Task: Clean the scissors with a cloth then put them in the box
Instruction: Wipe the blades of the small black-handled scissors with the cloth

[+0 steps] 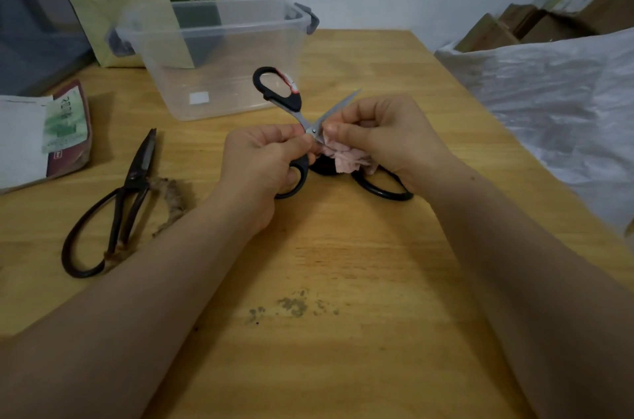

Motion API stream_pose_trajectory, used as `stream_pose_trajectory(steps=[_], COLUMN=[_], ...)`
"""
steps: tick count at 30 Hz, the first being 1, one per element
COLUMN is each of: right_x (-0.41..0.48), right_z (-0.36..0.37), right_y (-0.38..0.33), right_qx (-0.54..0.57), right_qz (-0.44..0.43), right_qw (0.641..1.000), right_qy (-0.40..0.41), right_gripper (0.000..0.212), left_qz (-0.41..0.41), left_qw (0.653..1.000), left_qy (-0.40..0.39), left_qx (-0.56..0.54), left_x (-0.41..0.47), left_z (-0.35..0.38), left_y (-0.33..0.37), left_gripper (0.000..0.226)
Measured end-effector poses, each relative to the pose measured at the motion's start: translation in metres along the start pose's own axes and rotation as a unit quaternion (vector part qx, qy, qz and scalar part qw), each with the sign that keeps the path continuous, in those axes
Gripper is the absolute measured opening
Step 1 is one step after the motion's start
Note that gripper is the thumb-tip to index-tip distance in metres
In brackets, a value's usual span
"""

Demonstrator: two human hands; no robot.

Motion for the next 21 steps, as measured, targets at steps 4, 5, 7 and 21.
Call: stream_pose_trajectory(steps=[4,5,7,21], right_x=[0.002,0.001,0.001,0.011], right_z=[0.000,0.000,0.001,0.003], right_y=[0.004,0.004,0.005,0.011], right_qx=[0.071,0.083,0.095,-0.046], right_qz=[0.048,0.060,0.078,0.011], right_qw=[0.996,0.994,0.992,0.999], right_qy=[0.026,0.029,0.033,-0.018], right_gripper=[0.018,0.022,0.024,0.038], left_qz=[0.012,0.019,0.033,0.013], left_qw=[1.000,1.000,0.999,1.000], left_qy=[-0.008,-0.009,-0.015,-0.010], left_qx=[0.003,0.009,0.015,-0.016], left_x=[0.000,0.000,-0.001,-0.006], left_z=[0.001,0.001,0.002,0.005], left_y=[0.000,0.000,0.000,0.004], left_gripper=[0.015,0.015,0.014,0.022])
Point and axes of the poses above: each hand's wrist, its own x-axis towards the middle knuckle, its own z-axis out of the palm, y = z × x, the point moved 2 cm from there along x, towards the middle knuckle, and after that the axes turned 5 degrees about x, right-handed, at the moved point
